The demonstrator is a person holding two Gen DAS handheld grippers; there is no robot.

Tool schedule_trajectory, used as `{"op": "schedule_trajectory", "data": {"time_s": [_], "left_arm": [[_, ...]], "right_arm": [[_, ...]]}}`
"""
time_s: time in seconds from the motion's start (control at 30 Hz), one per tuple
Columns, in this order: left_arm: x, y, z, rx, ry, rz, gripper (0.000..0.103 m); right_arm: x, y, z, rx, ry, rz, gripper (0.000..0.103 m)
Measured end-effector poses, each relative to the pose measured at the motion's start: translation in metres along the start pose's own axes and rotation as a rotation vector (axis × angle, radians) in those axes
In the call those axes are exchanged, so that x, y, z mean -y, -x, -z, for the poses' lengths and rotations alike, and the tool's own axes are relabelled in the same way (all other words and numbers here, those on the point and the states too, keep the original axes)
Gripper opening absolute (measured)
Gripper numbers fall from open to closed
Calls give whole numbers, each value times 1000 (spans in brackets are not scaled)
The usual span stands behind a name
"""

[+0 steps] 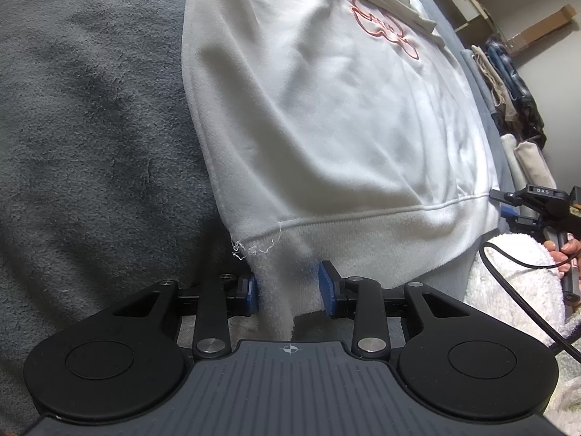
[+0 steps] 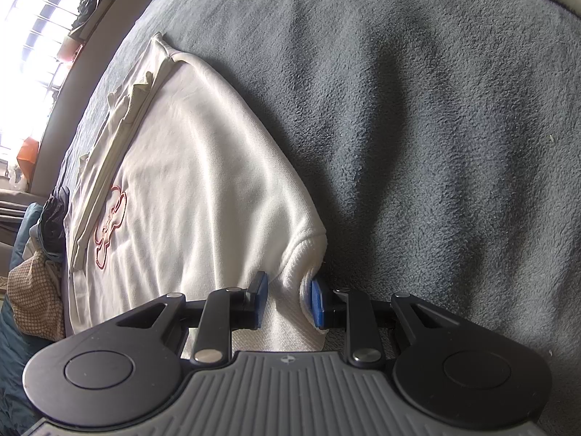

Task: Fold clothes
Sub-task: 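Close both grippers firmly on the sweatshirt hem rib, then lift the hem with both grippers and fold it over toward the collar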

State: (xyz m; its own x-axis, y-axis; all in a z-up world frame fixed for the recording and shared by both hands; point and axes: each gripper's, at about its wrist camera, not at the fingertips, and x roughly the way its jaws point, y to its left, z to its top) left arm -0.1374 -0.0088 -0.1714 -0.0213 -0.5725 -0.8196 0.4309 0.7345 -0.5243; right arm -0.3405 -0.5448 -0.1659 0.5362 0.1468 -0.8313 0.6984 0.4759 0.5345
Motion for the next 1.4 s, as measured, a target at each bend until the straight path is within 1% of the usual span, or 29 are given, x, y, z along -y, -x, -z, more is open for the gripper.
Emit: {"op": "schedule_trajectory", "data": {"time_s": [0.2,0.27,0.43,0.5,0.57,0.6,0.63,0.77,0.97,1.2,1.4], "left_arm": [[-1,2,2,8,-2,8,31],[-1,3,2,13,-4,10,28],[-1,6,4,24,-9,15,13],[-3,9,3,30,-1,40,9],[-7,12,3,35,21,70,7],[-9,14,2,39,35,86,6],[-11,16,2,46,48,102,6],[-15,23,0,72,87,160,5],[-16,32,-12,107,123,228,5],[-8,46,-32,170,130,296,5],[-3,65,-54,250,127,352,5]], "right_arm": [[0,0,0,1,0,1,27],[0,0,0,2,0,1,27],[-1,1,1,4,6,0,27],[-1,1,1,6,11,-6,25],[-2,2,1,11,13,-18,22],[-2,3,1,13,14,-25,19],[-2,4,1,16,15,-31,16],[-4,9,1,27,22,-53,14],[-13,17,-1,53,55,-80,12],[-29,29,-9,89,55,-141,11],[-48,45,-24,130,57,-205,10]]}}
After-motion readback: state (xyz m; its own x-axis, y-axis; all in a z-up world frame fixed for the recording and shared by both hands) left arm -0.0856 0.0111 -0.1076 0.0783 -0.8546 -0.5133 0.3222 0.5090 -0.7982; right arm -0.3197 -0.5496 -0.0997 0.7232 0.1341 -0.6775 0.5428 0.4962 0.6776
